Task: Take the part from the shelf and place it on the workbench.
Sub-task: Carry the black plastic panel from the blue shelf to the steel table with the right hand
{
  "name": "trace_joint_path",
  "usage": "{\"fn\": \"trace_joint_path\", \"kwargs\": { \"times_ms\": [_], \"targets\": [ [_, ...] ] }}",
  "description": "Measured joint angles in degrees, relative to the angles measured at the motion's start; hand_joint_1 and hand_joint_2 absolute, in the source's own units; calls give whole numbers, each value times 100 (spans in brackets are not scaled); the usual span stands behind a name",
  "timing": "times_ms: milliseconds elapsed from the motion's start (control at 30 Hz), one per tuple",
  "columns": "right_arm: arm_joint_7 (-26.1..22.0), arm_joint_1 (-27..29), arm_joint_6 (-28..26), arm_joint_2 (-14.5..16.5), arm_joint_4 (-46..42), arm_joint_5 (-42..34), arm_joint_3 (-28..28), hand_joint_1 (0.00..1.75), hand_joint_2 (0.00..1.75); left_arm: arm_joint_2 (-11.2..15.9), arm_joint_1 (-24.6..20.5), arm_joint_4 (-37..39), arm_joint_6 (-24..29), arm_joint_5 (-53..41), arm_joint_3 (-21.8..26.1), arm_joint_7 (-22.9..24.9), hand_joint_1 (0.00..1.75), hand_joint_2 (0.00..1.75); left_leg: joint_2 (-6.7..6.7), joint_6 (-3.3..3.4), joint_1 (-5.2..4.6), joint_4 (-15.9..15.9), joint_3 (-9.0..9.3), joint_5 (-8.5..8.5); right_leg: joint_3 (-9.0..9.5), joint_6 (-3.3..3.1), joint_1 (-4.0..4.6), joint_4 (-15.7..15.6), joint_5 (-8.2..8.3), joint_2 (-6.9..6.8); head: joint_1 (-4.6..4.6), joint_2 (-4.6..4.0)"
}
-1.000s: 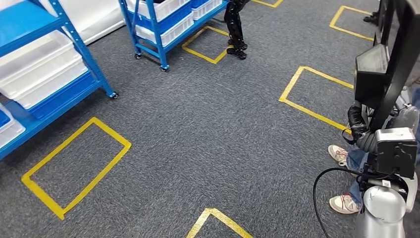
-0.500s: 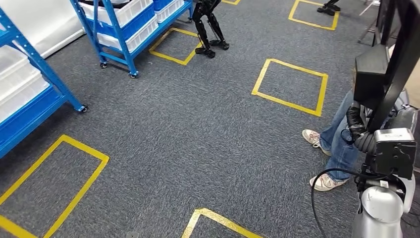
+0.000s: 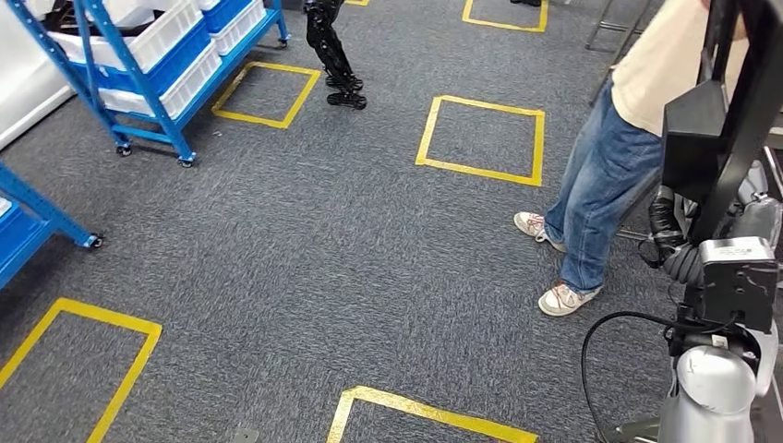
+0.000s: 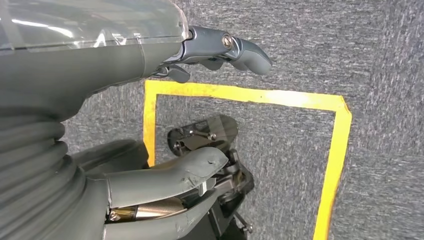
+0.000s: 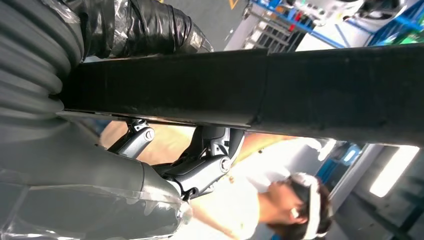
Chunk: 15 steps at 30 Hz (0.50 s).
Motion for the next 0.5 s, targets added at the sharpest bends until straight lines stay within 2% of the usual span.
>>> {"fn": "trace_joint_path", "kwargs": {
  "times_ms": [67,100,133,167,200,233,267,300,333,367,400,433,467,500],
  "targets": [
    [1,-13,1,2,-1,11,-1,175,175,1,-5,0,-1,1,2,-1,0,175,-244,-61,30,275,-102,-212,0,-64,-34,-20,26,124,-1,0],
    [1,-20,1,4,-2,11,-1,175,175,2,0,0,-3,1,4,-2,0,175,-422,-82,48,594,-242,-395,-4,-90,-41,-22,35,186,-1,0],
    [1,-25,1,6,-1,9,-1,175,175,2,11,0,-5,1,6,-2,0,175,-537,-92,54,978,-418,-576,-11,-110,-41,-20,40,256,-1,0],
    [1,-21,1,8,-1,8,-1,175,175,2,25,0,-7,1,8,-1,0,175,-595,-97,56,1332,-586,-701,-16,-124,-37,-17,44,333,-1,0],
    [1,-15,1,8,0,7,-1,175,175,2,37,0,-8,1,10,-1,0,175,-624,-94,56,1549,-697,-729,-18,-128,-33,-12,46,420,-1,0],
    [1,-11,1,8,1,8,-1,175,175,2,43,0,-9,2,11,0,0,175,-642,-82,56,1545,-709,-636,-18,-129,-29,-4,46,506,-1,0],
    [1,-7,1,8,1,8,-1,175,175,2,44,0,-10,2,13,0,0,175,-680,-59,55,1322,-622,-446,-16,-128,-26,6,46,593,-1,0],
    [1,-7,1,8,1,8,-1,175,175,2,40,0,-10,3,16,0,0,175,-786,-20,55,943,-467,-215,-15,-128,-25,16,46,677,-1,0],
    [1,-9,1,9,1,8,-1,175,175,5,37,0,-11,3,21,0,0,175,-955,27,63,579,-313,-43,-23,-117,-20,26,48,755,2,0],
    [1,-15,4,11,1,9,-1,175,175,8,35,0,-11,3,27,-2,0,175,-1107,61,70,276,-188,63,-39,-97,-27,36,54,833,0,0],
    [1,-19,7,13,1,11,-1,175,175,11,32,0,-11,4,32,-2,0,175,-1215,84,69,105,-114,95,-63,-66,-43,39,66,904,0,0],
    [1,-18,10,15,1,14,-1,175,175,15,29,0,-12,4,35,-3,0,175,-1238,94,66,58,-90,76,-90,-25,-63,31,85,977,-2,0],
    [1,-12,13,16,1,19,-1,175,175,15,25,0,-13,5,36,-5,0,175,-1175,97,60,15,-70,82,-110,19,-80,16,109,1058,-3,0],
    [1,3,14,17,0,24,-1,175,175,10,20,0,-15,4,37,-4,0,175,-1092,109,68,-23,-51,106,-124,56,-89,12,119,1081,-4,0]
  ]
}}
